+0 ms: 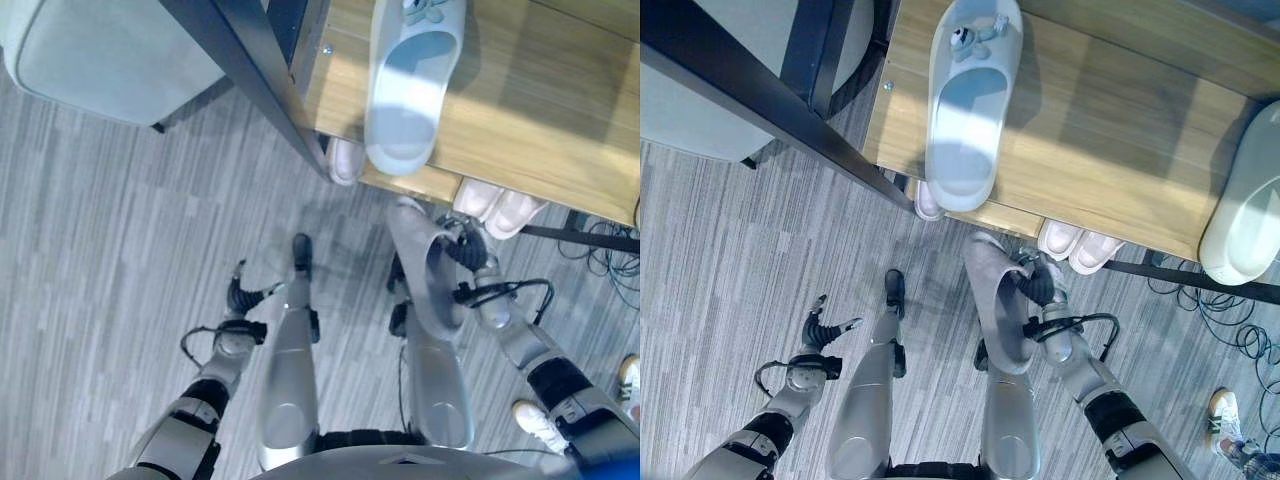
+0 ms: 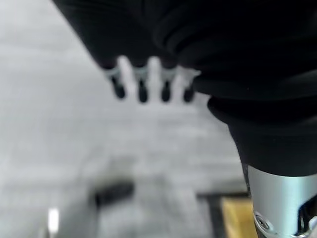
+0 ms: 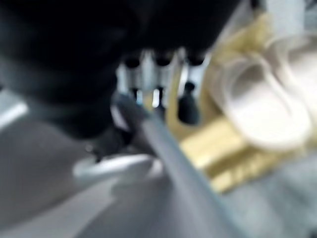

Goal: Arrange the slippers neatly on the shoe rack.

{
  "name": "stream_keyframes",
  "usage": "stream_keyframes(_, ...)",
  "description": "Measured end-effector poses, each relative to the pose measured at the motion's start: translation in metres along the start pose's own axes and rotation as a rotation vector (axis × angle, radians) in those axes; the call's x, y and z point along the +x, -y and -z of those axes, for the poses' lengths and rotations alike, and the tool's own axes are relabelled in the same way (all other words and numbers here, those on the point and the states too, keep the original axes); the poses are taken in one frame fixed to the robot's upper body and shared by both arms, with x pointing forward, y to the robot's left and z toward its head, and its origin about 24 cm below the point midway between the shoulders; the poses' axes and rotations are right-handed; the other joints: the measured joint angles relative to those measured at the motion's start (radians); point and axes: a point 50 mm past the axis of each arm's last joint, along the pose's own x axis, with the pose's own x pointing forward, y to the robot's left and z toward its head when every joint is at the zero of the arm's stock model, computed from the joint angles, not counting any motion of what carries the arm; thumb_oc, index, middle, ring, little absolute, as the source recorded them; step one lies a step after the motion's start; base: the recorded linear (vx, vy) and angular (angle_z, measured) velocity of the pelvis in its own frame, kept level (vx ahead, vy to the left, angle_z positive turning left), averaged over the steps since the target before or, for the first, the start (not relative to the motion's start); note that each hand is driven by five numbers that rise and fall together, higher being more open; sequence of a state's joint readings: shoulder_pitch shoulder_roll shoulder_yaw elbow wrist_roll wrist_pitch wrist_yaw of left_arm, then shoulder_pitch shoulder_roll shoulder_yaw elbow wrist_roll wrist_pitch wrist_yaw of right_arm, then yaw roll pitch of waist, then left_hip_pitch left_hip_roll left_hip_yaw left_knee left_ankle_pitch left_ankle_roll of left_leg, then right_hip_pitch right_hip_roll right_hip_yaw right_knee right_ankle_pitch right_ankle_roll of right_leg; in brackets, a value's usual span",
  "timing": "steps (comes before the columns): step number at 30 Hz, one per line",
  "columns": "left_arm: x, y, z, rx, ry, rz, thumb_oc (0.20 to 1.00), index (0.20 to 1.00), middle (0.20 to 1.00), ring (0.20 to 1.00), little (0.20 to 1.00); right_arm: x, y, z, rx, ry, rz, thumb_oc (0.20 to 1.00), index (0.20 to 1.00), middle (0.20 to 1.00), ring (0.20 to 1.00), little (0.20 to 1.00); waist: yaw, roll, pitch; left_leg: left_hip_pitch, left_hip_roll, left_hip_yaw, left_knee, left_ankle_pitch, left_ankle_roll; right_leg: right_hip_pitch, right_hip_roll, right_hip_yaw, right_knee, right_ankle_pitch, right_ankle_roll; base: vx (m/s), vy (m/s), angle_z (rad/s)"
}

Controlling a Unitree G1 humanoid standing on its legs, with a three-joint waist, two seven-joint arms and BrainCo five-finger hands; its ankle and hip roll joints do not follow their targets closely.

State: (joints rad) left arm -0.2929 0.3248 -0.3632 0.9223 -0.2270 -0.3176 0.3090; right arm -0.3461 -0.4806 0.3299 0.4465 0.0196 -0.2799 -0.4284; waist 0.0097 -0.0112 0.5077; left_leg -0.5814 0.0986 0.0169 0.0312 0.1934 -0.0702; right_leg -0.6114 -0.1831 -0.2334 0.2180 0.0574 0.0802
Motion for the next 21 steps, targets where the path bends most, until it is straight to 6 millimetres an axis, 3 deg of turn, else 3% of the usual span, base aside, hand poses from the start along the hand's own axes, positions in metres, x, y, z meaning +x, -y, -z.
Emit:
stream_keyframes(4,0.002,0.017,-0.006,-0.010,0.003,0.062,1.000,1.000,1.000,1.000,1.000,0.026,0.014,-0.022,0.047,0.065,0.067,0.200,0.200,0.200,0.200,0.200,0.011,0.002,0.001,-0.051,0.001,-0.001,0.028,0.000,-0.001,-0.052,-0.004,0.003,0.031,-0.004,-0.003,0.00,0.011,0.01)
stream_keyframes(12,0.004,0.012,-0.006,0.001,-0.004,0.050,1.000,1.000,1.000,1.000,1.000,0.034,0.020,-0.033,0.043,0.107,0.082,0.200,0.200,0.200,0.200,0.200,0.029,0.006,0.007,-0.156,-0.004,-0.022,0.110,-0.021,-0.002,-0.164,-0.025,0.002,0.155,-0.056,-0.017,-0.01,-0.001,0.07)
stream_keyframes(15,0.007,0.010,-0.010,-0.003,0.012,0.043,1.000,1.000,1.000,1.000,1.000,0.038,0.027,-0.039,0.024,0.136,0.088,0.200,0.200,0.200,0.200,0.200,0.029,0.005,0.008,-0.225,-0.010,-0.031,0.197,-0.053,-0.001,-0.224,-0.041,0.003,0.238,-0.093,-0.025,0.00,-0.003,0.14)
stream_keyframes(17,0.015,-0.003,-0.020,-0.039,0.033,-0.014,1.000,1.000,1.000,1.000,1.000,0.048,0.041,-0.050,-0.030,0.187,0.117,0.200,0.200,0.200,0.200,0.200,0.031,0.004,0.014,-0.328,-0.013,-0.048,0.323,-0.094,0.001,-0.314,-0.056,0.005,0.348,-0.137,-0.034,0.02,-0.006,0.13)
stream_keyframes(21,0.017,-0.021,-0.017,-0.029,0.020,-0.061,1.000,1.000,1.000,1.000,1.000,0.060,0.055,-0.070,-0.085,0.267,0.171,0.200,0.200,0.200,0.200,0.200,0.033,-0.002,0.019,-0.439,-0.006,-0.061,0.488,-0.163,-0.004,-0.407,-0.065,0.019,0.474,-0.189,-0.054,0.04,0.021,-0.04)
